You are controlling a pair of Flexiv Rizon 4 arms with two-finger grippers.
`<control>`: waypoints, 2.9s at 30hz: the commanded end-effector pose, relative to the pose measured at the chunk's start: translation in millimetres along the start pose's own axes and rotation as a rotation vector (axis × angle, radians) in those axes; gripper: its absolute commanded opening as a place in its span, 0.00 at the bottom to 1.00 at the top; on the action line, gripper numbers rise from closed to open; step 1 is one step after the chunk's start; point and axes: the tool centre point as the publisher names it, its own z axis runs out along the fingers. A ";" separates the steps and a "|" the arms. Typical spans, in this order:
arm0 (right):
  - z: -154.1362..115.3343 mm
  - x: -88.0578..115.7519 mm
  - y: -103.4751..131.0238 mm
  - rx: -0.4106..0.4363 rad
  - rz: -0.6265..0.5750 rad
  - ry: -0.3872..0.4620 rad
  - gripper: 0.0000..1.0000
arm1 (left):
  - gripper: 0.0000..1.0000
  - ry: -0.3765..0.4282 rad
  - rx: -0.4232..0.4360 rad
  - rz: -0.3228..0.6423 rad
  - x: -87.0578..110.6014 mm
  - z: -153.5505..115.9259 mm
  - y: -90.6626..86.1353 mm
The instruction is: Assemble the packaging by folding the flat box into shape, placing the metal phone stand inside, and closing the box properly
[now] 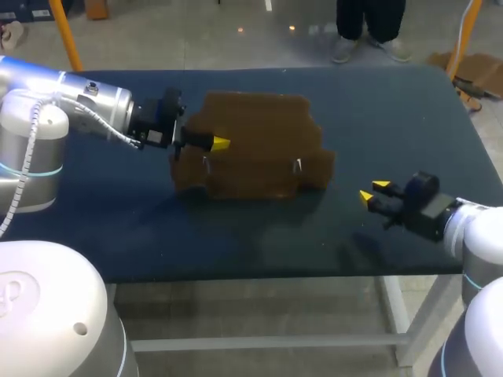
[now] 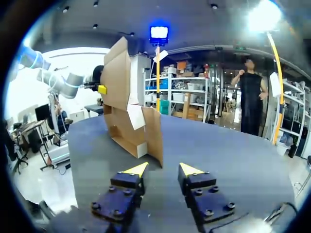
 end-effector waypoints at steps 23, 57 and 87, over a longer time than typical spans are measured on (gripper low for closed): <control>54.0 12.0 8.0 0.008 -0.109 0.114 0.47 | 0.00 0.003 -0.004 -0.001 -0.2 -1.0 3.3; 108.8 0.0 12.0 -0.003 -0.150 0.210 0.45 | 0.00 0.003 -0.004 -0.001 -0.2 -1.0 3.3; 108.5 28.6 15.7 -0.029 -0.132 0.175 0.00 | 0.00 0.003 -0.004 -0.001 -0.2 -1.0 3.3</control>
